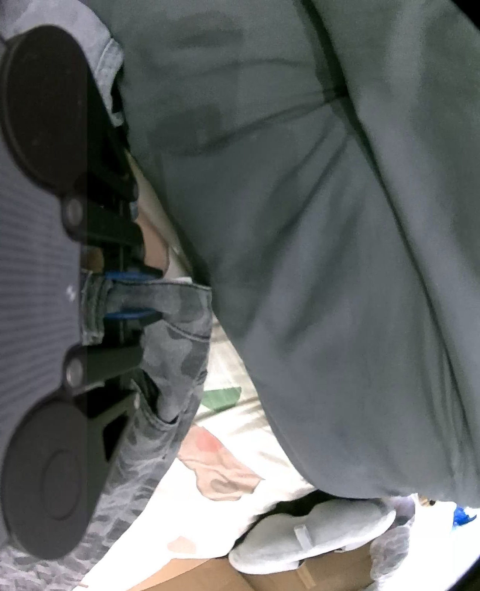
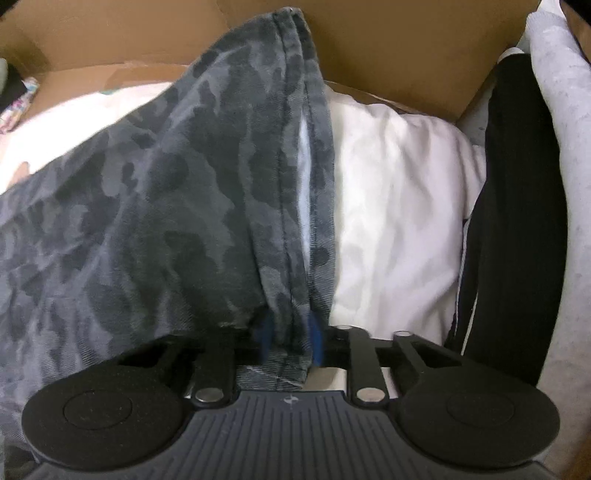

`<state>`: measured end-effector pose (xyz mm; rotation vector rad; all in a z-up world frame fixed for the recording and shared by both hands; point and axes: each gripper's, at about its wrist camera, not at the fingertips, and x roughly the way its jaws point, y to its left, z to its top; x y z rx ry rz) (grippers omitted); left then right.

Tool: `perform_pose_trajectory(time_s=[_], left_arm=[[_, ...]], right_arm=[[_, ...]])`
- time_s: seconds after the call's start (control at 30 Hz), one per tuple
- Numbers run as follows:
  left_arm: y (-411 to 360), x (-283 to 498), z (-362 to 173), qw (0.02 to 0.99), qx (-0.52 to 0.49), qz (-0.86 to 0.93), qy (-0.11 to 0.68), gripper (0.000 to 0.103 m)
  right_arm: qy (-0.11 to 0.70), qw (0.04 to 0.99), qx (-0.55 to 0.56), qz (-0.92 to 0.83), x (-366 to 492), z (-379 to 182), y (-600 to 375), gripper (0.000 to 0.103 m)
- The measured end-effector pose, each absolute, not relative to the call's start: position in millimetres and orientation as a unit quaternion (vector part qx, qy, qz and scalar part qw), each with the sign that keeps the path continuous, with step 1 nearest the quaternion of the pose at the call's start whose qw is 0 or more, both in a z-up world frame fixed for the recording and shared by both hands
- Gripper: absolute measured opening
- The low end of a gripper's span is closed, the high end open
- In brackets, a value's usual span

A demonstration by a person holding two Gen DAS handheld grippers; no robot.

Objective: Fold clothes

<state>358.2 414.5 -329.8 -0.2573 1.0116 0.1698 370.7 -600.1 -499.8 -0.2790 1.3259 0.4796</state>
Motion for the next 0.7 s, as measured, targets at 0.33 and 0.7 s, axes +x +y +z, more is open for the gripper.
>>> perform_pose_trajectory(time_s=[0.33, 0.7], left_arm=[[416.2, 342.8, -325.1, 0.868, -0.104, 0.094, 0.476, 0.016], [442.7, 292.0, -312.2, 0.859, -0.1, 0.114, 0.489, 0.053]], right_arm=[[0.549, 0.782, -0.199, 0.219, 377.8, -424.0, -613.0, 0.001], [0.531, 0.779, -0.278, 0.182, 357.6, -457.9, -609.4, 0.002]])
